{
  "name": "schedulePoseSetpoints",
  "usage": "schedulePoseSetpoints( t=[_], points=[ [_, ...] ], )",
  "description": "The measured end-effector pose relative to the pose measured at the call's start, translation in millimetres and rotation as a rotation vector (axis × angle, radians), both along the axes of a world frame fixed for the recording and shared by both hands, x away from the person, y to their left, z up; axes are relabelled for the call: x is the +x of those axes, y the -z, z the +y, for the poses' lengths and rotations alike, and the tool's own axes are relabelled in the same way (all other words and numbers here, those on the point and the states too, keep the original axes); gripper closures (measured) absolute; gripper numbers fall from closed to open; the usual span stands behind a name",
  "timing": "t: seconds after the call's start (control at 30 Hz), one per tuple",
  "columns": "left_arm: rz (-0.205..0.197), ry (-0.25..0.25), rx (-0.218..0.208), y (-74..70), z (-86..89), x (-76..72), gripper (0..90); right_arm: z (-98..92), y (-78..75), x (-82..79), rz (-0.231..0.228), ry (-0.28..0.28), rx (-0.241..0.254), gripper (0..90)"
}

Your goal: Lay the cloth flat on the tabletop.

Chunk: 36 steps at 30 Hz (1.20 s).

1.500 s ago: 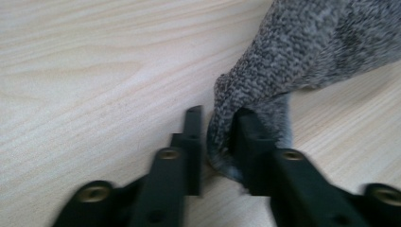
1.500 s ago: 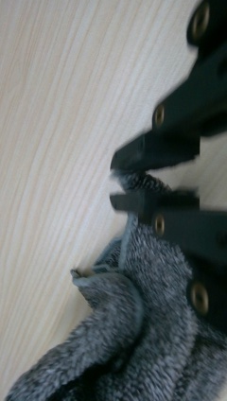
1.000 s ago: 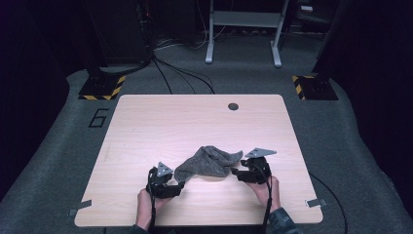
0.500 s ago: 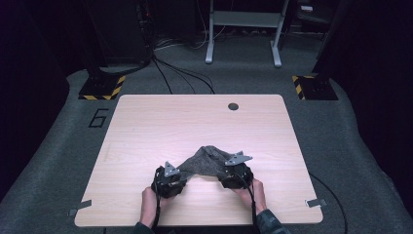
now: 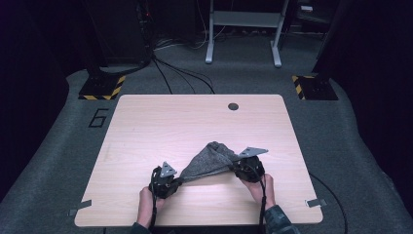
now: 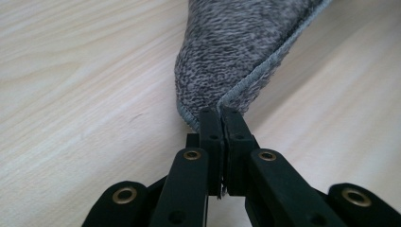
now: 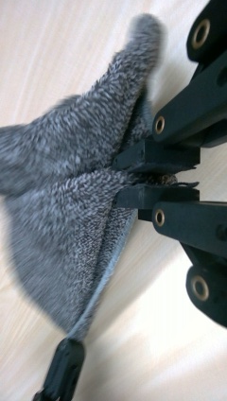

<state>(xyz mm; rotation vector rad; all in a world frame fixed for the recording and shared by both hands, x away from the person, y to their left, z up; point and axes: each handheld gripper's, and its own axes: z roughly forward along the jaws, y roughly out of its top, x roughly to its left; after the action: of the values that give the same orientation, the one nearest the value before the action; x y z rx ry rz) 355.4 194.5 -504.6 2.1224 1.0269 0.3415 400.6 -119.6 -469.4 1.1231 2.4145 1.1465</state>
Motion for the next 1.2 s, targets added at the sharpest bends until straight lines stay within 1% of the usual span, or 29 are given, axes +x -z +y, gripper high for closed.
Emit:
schedulePoseSetpoints(
  t=[0.03,0.07,0.1,0.17,0.2,0.23,0.27,0.3,0.33,0.4,0.43,0.47,0.53,0.57,0.6,0.67,0.73,0.77,0.8,0.83,0.87,0.9,0.93,0.97,1.0,1.07,1.1,1.13,1.2],
  points=[
    [0.002,0.021,-0.007,-5.5,0.7,-3.3,88.4,-0.9,-9.2,-1.8,0.010,0.004,-0.002,79.7],
    [-0.005,0.030,-0.017,-9.9,1.0,-6.3,88.4,-0.9,-9.2,-1.8,0.010,0.004,-0.002,79.7],
    [-0.008,0.033,-0.023,-13.8,1.3,-8.9,88.2,-2.3,-17.4,-1.3,0.005,-0.005,-0.003,74.3],
    [-0.016,0.035,-0.005,-16.9,3.9,-8.5,88.0,-3.0,-29.4,1.8,0.017,0.017,0.012,70.4],
    [-0.011,0.026,-0.011,-14.9,6.6,-5.2,87.7,-2.1,-30.1,7.0,0.018,0.020,0.008,63.5],
    [0.009,0.014,-0.012,-11.9,9.8,-1.0,86.7,-0.7,-19.3,23.7,0.046,0.035,-0.020,58.1],
    [0.019,-0.004,-0.023,-7.6,12.1,2.6,86.7,-0.7,-19.3,23.7,0.046,0.035,-0.020,58.1],
    [0.032,-0.015,-0.030,-5.1,14.9,4.7,80.9,-5.0,-6.6,32.4,0.081,0.072,-0.002,51.4],
    [0.037,-0.025,-0.036,-3.1,16.4,5.2,80.9,-5.0,-6.6,32.4,0.081,0.072,-0.002,51.4],
    [0.038,-0.027,-0.042,-1.9,18.7,3.3,73.1,-13.6,-2.5,27.4,0.070,0.090,0.030,50.5],
    [0.046,-0.026,-0.045,-1.2,18.4,2.0,64.5,-22.4,-3.5,15.8,0.037,0.109,0.041,47.7],
    [0.042,-0.022,-0.032,-0.7,17.5,0.7,64.5,-22.4,-3.5,15.8,0.037,0.109,0.041,47.7],
    [0.039,-0.017,-0.018,-0.9,13.9,-2.5,54.2,-32.1,-5.2,3.5,0.009,0.123,0.058,47.4],
    [0.032,-0.005,-0.020,-1.3,11.3,-4.3,52.0,-36.8,-6.0,-0.9,0.003,0.134,0.063,46.5],
    [0.023,-0.003,-0.011,-2.0,8.0,-6.5,49.8,-41.0,-7.0,-4.1,-0.001,0.134,0.074,46.2],
    [0.009,0.027,0.003,-2.5,1.3,-8.7,45.1,-46.9,-9.4,-9.7,-0.004,0.143,0.088,45.8],
    [-0.002,0.016,0.006,-1.1,-4.2,-8.1,41.6,-48.6,-11.5,-14.6,-0.015,0.146,0.078,45.4],
    [-0.005,0.023,0.009,-1.2,-4.9,-7.0,40.9,-49.1,-11.4,-18.1,-0.021,0.144,0.076,45.6],
    [-0.020,0.017,0.007,-1.7,-5.6,-6.1,41.2,-50.0,-7.8,-26.5,-0.026,0.137,0.056,45.9],
    [-0.019,0.020,0.001,-2.6,-6.3,-5.8,41.2,-50.0,-7.8,-26.5,-0.026,0.137,0.056,45.9],
    [-0.032,0.017,-0.001,-2.9,-7.4,-4.6,41.8,-50.4,-4.2,-30.6,-0.026,0.133,0.045,46.1],
    [-0.042,0.024,0.012,-3.7,-7.6,-2.7,42.3,-50.9,0.0,-34.6,-0.022,0.129,0.035,46.7],
    [-0.037,0.032,0.011,-3.9,-8.5,-1.2,43.4,-51.6,5.2,-37.8,-0.014,0.134,0.029,47.9],
    [-0.042,0.028,0.007,-3.3,-10.1,-0.2,46.0,-53.4,17.0,-42.0,-0.008,0.126,0.028,49.4],
    [-0.044,0.029,0.014,-3.1,-11.0,1.1,46.0,-53.4,17.0,-42.0,-0.008,0.126,0.028,49.4],
    [-0.034,0.050,0.017,-1.4,-11.2,4.0,49.7,-53.2,28.3,-42.2,-0.006,0.130,0.017,51.6],
    [-0.031,0.046,0.020,-0.2,-12.1,4.7,53.0,-52.5,38.2,-38.5,0.000,0.134,0.007,53.4],
    [-0.033,0.051,0.026,1.0,-12.4,5.5,53.0,-52.5,38.2,-38.5,0.000,0.134,0.007,53.4],
    [-0.033,0.053,0.012,3.5,-13.0,6.4,58.5,-51.2,45.7,-33.9,0.013,0.126,-0.003,56.6]
  ],
)
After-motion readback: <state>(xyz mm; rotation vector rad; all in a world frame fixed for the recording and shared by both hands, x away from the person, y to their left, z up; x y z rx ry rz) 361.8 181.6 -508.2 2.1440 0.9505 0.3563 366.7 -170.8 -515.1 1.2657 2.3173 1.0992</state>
